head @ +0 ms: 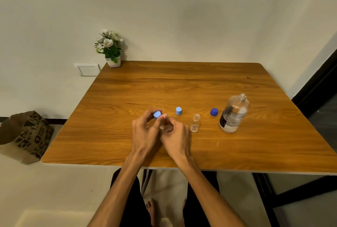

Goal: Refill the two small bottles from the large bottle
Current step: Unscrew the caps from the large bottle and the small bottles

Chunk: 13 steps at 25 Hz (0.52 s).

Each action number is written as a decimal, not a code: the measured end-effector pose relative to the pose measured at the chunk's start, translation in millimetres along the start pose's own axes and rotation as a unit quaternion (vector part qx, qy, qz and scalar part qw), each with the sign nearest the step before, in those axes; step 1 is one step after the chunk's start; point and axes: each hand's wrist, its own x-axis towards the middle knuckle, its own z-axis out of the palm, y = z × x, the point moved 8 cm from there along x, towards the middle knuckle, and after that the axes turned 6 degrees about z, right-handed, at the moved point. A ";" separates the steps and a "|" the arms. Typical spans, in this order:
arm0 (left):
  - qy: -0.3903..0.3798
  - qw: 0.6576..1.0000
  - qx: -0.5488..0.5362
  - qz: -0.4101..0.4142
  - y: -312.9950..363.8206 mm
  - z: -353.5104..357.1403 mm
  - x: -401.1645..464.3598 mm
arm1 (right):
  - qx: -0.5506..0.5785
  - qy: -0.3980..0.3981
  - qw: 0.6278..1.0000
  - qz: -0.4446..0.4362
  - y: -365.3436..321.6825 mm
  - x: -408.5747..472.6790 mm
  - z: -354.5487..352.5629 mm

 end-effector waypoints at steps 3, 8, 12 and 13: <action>0.099 0.995 0.024 0.017 -6.0 -19.1 24.1 | 0.010 -0.020 1.000 0.006 1.3 2.0 0.4; -0.049 0.959 0.273 -0.063 -74.1 -7.0 45.2 | -0.019 -0.033 0.999 -0.001 1.7 1.0 1.8; -0.082 0.962 0.255 -0.060 -71.5 -3.4 40.0 | -0.008 -0.048 0.999 -0.007 5.7 -2.8 -4.5; -0.047 0.974 0.216 -0.055 -63.2 -10.5 35.7 | 0.005 -0.041 0.999 -0.014 6.5 -6.4 -11.7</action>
